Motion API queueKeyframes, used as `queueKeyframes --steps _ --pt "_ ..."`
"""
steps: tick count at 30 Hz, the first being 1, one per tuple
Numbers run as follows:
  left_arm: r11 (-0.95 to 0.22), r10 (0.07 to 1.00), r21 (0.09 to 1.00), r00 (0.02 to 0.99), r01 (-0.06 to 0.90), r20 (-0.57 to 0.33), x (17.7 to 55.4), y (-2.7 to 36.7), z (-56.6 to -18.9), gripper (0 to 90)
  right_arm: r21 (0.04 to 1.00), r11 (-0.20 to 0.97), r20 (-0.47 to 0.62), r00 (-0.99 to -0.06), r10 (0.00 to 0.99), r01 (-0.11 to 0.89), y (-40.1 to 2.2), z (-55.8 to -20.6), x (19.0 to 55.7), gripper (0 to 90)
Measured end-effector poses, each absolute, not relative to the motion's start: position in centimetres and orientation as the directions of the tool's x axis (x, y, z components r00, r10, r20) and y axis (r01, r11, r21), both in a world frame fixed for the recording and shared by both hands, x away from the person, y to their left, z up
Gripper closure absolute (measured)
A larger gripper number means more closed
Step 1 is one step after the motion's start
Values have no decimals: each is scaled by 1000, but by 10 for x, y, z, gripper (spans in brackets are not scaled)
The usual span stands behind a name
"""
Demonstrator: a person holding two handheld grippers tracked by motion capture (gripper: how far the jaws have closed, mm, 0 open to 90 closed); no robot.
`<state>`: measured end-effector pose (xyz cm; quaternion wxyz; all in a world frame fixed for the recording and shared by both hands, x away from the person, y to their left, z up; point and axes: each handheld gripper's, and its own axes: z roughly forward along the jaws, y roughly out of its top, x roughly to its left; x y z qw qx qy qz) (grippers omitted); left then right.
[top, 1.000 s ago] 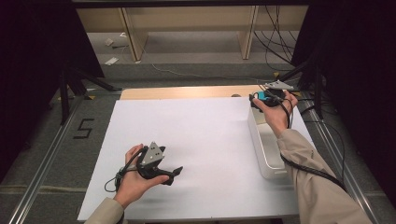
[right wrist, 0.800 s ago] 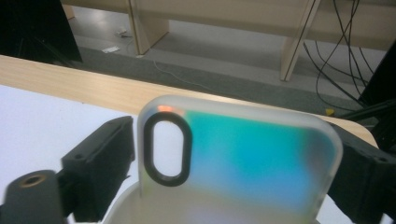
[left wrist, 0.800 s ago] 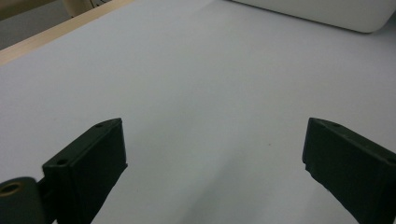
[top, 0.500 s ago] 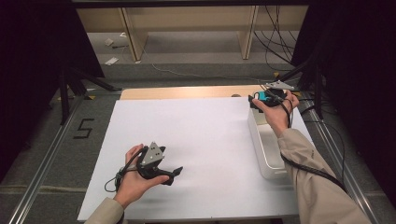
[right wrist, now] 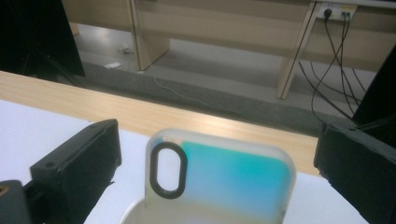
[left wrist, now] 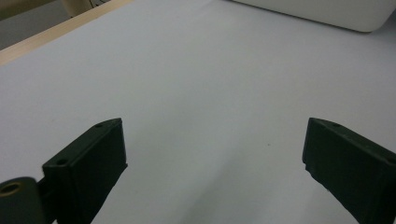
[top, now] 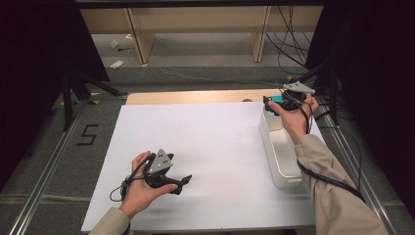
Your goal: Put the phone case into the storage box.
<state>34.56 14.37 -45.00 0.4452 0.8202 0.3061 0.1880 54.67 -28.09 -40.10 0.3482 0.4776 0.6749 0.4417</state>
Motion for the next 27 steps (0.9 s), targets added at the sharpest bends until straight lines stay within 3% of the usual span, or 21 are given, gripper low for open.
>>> queueKeyframes --steps 11,27 --pt "-417 671 844 741 337 36 345 143 -450 54 943 177 -82 -319 944 282 -280 -386 519 45" --pt "-415 674 845 738 337 37 345 143 -450 54 940 199 -61 -435 898 278 -281 -382 483 97"
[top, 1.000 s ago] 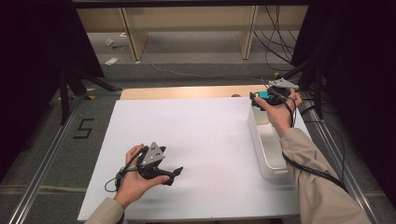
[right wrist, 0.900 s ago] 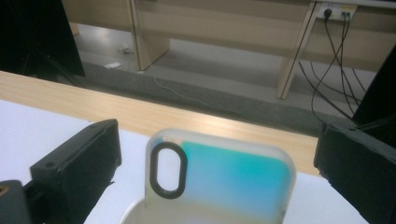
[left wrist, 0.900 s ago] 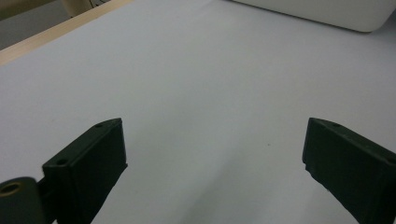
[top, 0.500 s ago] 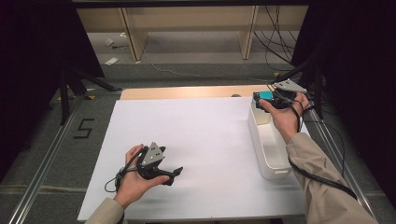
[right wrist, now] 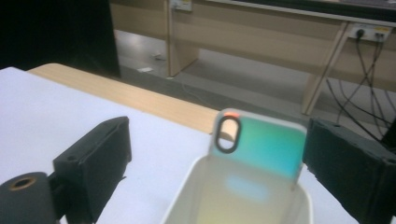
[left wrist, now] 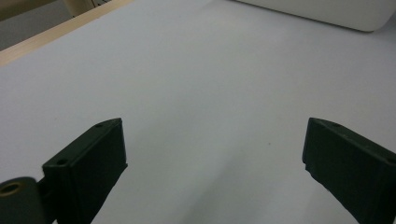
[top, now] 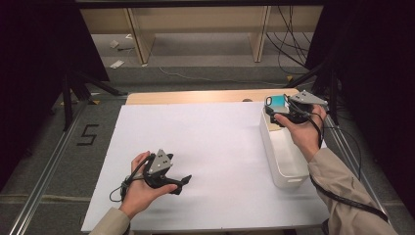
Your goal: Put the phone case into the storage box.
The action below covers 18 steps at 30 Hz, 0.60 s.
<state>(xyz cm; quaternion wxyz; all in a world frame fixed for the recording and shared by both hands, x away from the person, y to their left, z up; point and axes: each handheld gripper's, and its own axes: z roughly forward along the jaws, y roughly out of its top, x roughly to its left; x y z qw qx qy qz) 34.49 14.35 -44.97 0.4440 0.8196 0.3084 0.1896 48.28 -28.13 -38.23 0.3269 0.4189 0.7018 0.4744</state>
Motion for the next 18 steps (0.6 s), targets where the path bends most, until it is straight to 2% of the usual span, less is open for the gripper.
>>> queueKeyframes --steps 6,18 --pt "-415 677 845 735 338 38 345 145 -449 54 934 216 -41 -514 857 285 -282 -383 467 147" --pt "-411 677 847 735 338 35 345 146 -448 54 927 254 -23 -636 771 275 -277 -380 433 158"
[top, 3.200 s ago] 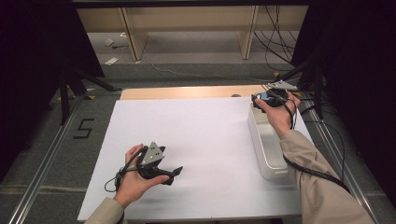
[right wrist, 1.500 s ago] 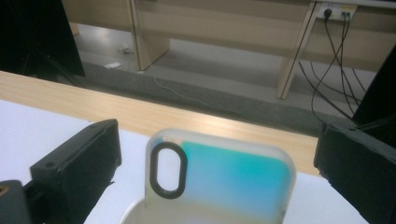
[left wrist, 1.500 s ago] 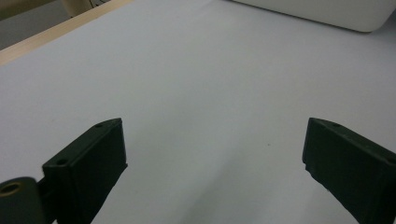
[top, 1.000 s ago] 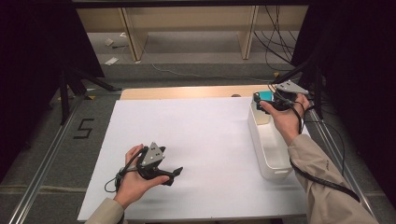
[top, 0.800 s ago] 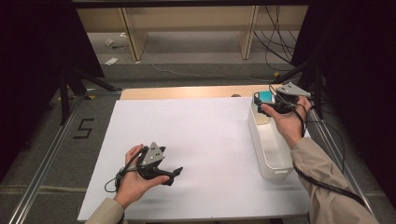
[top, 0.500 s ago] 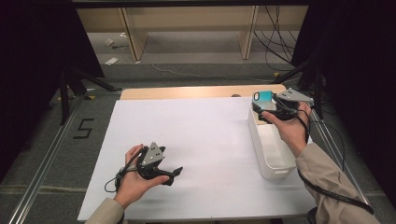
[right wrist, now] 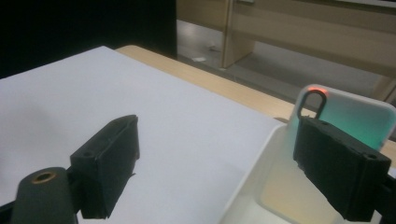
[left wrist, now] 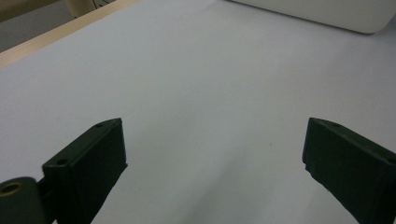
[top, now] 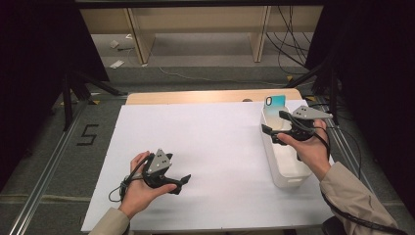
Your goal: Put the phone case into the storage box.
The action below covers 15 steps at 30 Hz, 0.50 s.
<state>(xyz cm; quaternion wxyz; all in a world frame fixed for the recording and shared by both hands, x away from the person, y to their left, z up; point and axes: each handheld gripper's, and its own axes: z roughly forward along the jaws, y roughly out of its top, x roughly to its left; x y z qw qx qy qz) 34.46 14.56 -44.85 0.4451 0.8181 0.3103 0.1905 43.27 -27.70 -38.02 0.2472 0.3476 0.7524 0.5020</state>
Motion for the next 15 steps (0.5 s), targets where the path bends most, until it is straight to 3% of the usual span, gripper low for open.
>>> queueKeyframes --steps 15 --pt "-410 678 847 734 338 35 345 146 -448 53 932 247 10 -699 715 266 -279 -383 407 159"
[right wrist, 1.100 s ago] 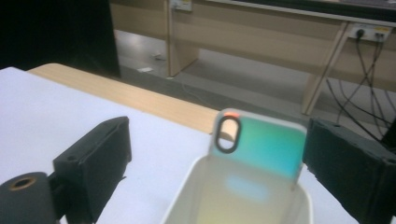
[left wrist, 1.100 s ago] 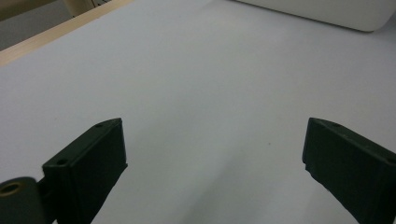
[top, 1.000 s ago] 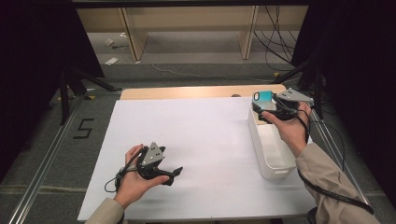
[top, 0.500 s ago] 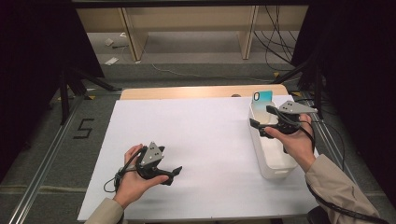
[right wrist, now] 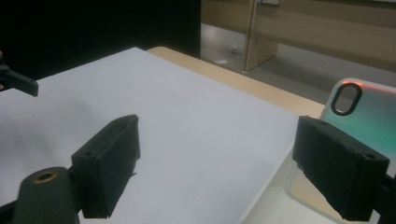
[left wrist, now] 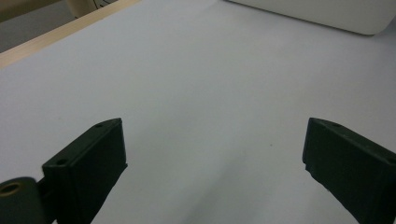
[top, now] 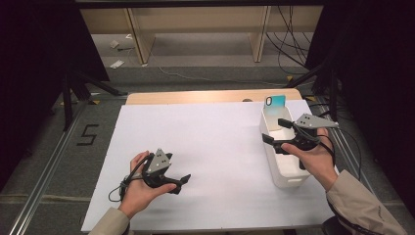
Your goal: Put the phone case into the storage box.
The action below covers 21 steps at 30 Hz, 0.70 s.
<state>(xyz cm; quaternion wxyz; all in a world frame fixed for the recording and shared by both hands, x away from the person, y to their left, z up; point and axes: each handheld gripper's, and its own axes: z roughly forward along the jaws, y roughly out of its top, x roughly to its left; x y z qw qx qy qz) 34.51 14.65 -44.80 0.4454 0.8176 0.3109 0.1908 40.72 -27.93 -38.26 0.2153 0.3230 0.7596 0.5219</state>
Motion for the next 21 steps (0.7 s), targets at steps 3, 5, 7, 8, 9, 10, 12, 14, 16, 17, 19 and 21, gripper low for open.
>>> queueKeyframes --steps 3,5,7,8,9,10,12,14,16,17,19,21 --pt "-410 680 847 733 338 36 345 147 -448 53 933 250 9 -709 705 260 -277 -383 402 159" --pt "-409 680 847 732 339 35 345 147 -447 53 932 254 8 -715 699 258 -276 -383 399 160" --pt "-408 681 847 731 340 34 345 147 -447 53 932 259 7 -727 687 253 -275 -384 396 161" --pt "-408 682 848 730 339 36 345 147 -447 52 931 263 6 -729 685 254 -274 -385 395 162" --pt "-406 684 849 728 339 36 345 147 -447 50 930 268 4 -735 679 252 -274 -386 393 162" --pt "-404 687 849 726 340 37 345 147 -447 42 929 274 4 -743 669 251 -273 -387 391 162" --pt "-404 692 849 721 341 39 345 148 -447 32 928 278 3 -750 662 249 -273 -389 389 163" --pt "-404 694 849 719 342 41 345 148 -447 27 929 275 9 -755 655 249 -273 -390 388 163" --pt "-405 694 848 719 342 42 345 148 -446 25 929 276 9 -762 648 245 -273 -390 385 164" --pt "-405 695 848 718 342 42 345 149 -446 24 929 278 7 -765 644 243 -273 -390 384 165" --pt "-404 694 848 719 342 41 345 148 -447 24 927 284 10 -771 637 246 -273 -391 382 164" --pt "-405 695 848 718 342 42 345 148 -446 22 925 288 10 -775 632 247 -273 -393 380 164"
